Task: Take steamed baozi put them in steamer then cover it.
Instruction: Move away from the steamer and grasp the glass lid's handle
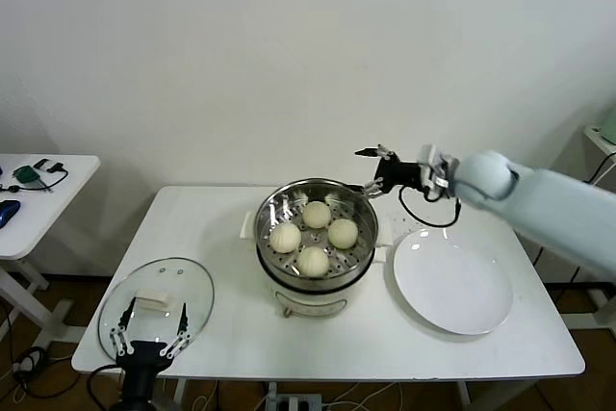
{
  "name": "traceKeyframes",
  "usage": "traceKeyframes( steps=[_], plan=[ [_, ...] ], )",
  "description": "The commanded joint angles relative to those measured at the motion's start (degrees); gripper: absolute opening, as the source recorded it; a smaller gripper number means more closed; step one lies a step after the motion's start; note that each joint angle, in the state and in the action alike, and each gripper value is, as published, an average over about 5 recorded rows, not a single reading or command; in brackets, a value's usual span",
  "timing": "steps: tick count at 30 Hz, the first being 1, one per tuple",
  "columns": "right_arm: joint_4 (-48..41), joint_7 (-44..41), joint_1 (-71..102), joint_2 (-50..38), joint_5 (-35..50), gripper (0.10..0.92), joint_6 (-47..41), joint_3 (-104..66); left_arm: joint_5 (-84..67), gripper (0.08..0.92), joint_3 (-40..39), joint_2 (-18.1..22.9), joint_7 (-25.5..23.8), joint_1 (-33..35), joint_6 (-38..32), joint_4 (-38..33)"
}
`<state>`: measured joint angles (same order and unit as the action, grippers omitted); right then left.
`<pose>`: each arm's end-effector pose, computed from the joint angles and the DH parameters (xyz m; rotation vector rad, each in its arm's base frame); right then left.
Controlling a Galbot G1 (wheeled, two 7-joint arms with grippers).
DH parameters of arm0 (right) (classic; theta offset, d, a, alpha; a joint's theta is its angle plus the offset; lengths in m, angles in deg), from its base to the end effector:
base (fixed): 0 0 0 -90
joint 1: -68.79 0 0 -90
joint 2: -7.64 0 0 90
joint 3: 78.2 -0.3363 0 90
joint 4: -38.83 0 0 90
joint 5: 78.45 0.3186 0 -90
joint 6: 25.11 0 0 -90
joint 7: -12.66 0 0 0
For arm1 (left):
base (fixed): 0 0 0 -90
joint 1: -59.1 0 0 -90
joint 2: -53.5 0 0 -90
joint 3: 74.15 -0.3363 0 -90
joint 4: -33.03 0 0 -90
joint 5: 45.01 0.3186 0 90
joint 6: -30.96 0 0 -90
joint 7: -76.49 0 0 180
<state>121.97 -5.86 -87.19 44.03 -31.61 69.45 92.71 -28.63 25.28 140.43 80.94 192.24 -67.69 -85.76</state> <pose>0.4529 -0.1160 -0.1471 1.3144 -2.6524 0.8081 0.0778 0.0555 -0.3198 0.1673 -2.9731 -0.6526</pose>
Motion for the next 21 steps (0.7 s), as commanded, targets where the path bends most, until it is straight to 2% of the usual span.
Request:
traceKeyframes(
  steps=[1,7,14,21],
  plan=[
    [3.38,8.49,39.59,-4.07,-4.70,0.823,7.16,-42.85,7.69,0.823,0.39,0.03,-0.24,-0.98,1.30,-0.96],
    [5.89,8.60,54.99,2.48,-7.28,0.823,4.58,-60.13,18.01,0.823,1.64,-0.59,-0.71,-2.86,3.94,-2.01],
    [9.23,8.94,68.63,10.66,-10.01,0.823,2.13,-73.10,41.73,0.823,3.91,-1.80,-1.61,-4.67,7.00,-3.14],
    [12.55,8.88,77.21,15.70,-12.11,0.823,0.92,-81.68,67.17,0.823,2.83,-4.13,-3.83,-3.03,9.02,-2.26]
  ],
)
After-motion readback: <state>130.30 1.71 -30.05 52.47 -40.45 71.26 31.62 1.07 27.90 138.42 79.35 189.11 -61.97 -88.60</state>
